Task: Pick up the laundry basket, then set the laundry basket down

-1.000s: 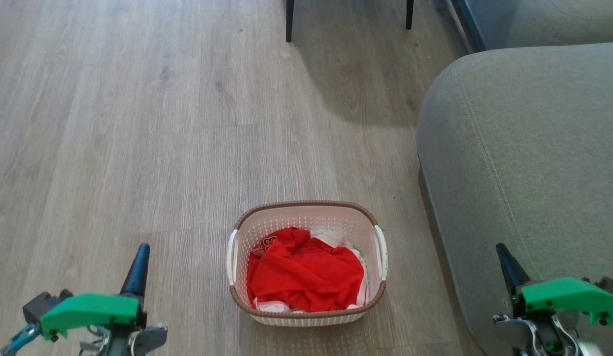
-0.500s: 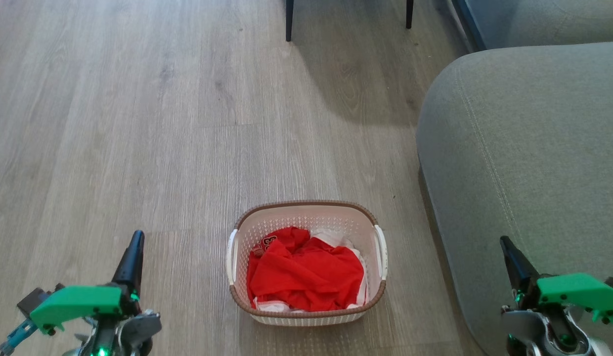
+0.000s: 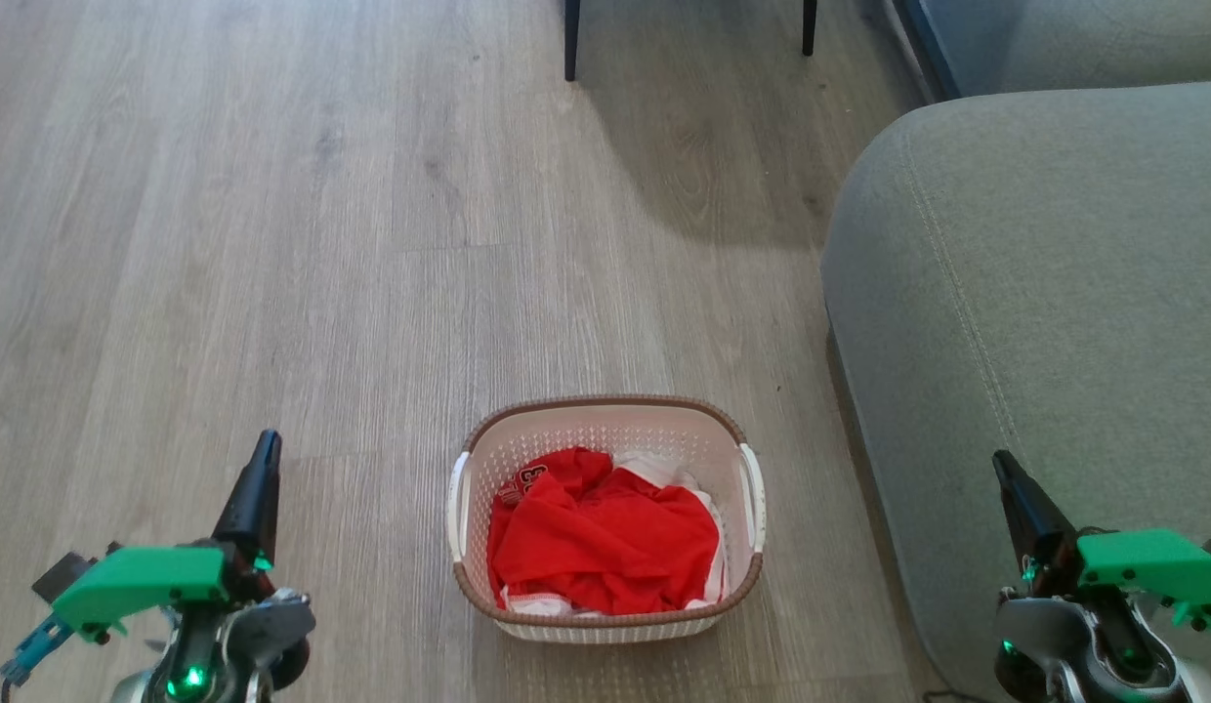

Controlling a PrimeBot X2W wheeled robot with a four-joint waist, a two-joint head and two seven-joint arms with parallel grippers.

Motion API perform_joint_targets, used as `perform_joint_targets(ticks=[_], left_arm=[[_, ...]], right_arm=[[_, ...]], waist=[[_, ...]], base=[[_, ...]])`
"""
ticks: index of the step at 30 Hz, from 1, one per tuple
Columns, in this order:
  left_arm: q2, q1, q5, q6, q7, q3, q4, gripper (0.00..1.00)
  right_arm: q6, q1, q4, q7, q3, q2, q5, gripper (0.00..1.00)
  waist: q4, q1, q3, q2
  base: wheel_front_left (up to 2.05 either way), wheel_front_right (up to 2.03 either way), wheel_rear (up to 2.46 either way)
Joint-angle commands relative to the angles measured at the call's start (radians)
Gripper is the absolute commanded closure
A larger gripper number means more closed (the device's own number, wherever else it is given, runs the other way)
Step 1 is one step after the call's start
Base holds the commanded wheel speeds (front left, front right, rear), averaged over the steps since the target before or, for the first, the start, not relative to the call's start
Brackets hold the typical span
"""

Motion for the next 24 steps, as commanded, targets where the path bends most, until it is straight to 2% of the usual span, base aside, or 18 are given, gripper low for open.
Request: perform_joint_targets(ticks=[1, 24], left_arm=[[0.007, -0.047, -0.002, -0.007, 0.006, 0.043, -0.03, 1.0], [0.004, -0.047, 0.002, -0.007, 0.011, 0.048, -0.03, 1.0]], right_arm=[[-0.002, -0.047, -0.037, 0.007, 0.015, -0.016, 0.002, 1.0], [-0.002, -0.048, -0.036, 0.013, 0.008, -0.011, -0.004, 1.0]], waist=[[0.0, 0.0, 0.0, 0.0], [0.0, 0.0, 0.0, 0.0]], base=[[0.0, 0.0, 0.0], [0.0, 0.0, 0.0]])
